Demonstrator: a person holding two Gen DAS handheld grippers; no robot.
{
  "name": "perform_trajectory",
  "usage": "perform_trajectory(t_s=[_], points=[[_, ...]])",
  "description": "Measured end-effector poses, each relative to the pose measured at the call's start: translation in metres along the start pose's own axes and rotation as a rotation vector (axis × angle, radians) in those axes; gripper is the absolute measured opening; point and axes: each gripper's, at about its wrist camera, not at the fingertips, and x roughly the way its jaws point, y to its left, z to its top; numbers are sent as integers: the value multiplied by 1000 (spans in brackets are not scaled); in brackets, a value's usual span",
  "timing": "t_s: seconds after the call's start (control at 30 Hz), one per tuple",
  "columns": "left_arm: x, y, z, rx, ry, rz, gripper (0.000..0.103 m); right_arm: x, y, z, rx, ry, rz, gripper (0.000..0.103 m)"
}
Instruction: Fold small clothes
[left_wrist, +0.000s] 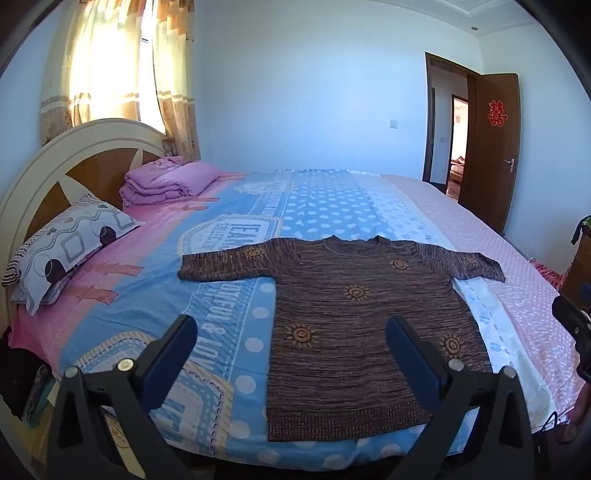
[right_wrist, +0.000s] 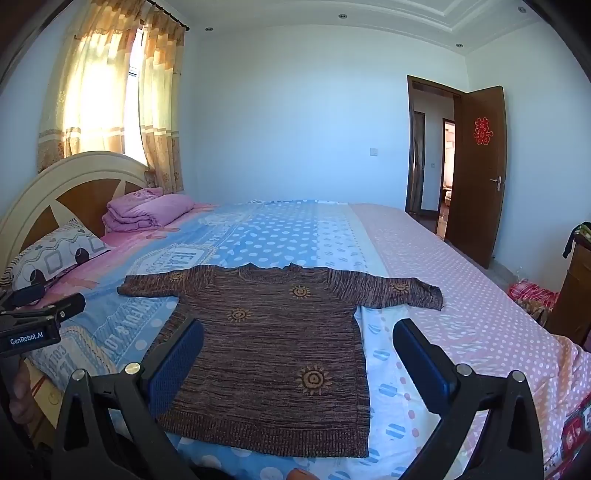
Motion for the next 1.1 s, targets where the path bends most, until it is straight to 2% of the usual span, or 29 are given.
perform_trajectory(t_s=[0.3, 0.37, 1.1], points=[[1, 0, -2, 23, -4, 1, 103, 5, -6, -4, 10, 14, -6, 102], [3, -2, -2, 35, -2, 6, 103, 17, -23, -7, 38, 33, 4, 102], [10, 1, -3, 62, -9, 55, 103, 23, -27, -11, 71, 57, 10, 102]])
